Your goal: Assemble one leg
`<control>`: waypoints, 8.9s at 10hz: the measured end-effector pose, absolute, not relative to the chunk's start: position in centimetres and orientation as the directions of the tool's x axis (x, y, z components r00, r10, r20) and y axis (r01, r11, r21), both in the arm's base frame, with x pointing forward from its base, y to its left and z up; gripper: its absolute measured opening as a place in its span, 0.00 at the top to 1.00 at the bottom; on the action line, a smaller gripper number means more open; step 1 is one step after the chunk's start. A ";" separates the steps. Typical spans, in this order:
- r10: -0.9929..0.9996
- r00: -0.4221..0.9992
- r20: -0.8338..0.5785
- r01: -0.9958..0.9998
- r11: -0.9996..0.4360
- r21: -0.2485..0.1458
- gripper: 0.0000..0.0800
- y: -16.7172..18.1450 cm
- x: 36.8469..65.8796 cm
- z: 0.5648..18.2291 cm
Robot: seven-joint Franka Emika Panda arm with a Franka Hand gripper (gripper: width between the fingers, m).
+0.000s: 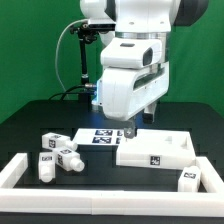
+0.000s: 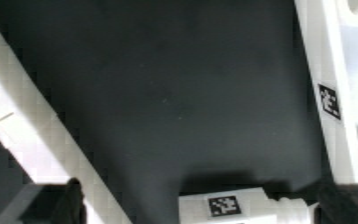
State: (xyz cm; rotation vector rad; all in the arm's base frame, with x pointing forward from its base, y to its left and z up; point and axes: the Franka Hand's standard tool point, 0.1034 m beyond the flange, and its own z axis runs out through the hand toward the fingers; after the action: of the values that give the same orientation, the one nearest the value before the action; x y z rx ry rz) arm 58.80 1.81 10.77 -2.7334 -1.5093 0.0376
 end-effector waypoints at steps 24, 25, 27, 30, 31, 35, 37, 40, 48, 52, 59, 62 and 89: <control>-0.296 0.955 -0.029 -0.297 -0.948 -0.117 0.19 7.7 64.0 8.2; -0.295 0.955 -0.029 -0.297 -0.948 -0.116 0.19 7.6 64.0 8.2; -0.334 0.941 -0.050 -0.338 -0.935 -0.109 0.19 7.9 63.6 7.1; -0.368 0.929 -0.048 -0.371 -0.920 -0.125 0.19 9.1 63.3 4.4; -0.361 0.931 -0.044 -0.364 -0.923 -0.125 0.19 9.6 63.0 3.9; -0.354 0.934 -0.049 -0.358 -0.926 -0.120 0.19 9.4 62.5 2.5; -0.338 0.940 -0.048 -0.341 -0.933 -0.115 0.19 8.5 62.3 2.2; -0.329 0.943 -0.054 -0.333 -0.936 -0.110 0.19 8.6 62.0 1.5; -0.308 0.950 -0.052 -0.312 -0.944 -0.106 0.64 8.8 62.1 1.7; -0.105 0.994 -0.032 -0.108 -0.988 -0.109 0.64 4.8 62.3 6.2; -0.115 0.993 -0.003 -0.115 -0.987 -0.110 0.64 4.5 60.9 3.6; 0.002 1.000 0.004 0.002 -0.997 -0.077 0.64 -1.2 55.4 4.5; 0.027 1.000 -0.007 0.027 -1.000 -0.017 0.34 -6.3 40.6 1.1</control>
Offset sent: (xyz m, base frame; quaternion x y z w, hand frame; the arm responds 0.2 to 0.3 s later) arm 0.0508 0.0029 0.0297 0.1485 -0.0715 0.2378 0.9572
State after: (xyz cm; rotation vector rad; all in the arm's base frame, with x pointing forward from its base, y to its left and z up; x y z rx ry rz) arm 40.56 -6.34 1.12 -3.1246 -0.0416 0.0117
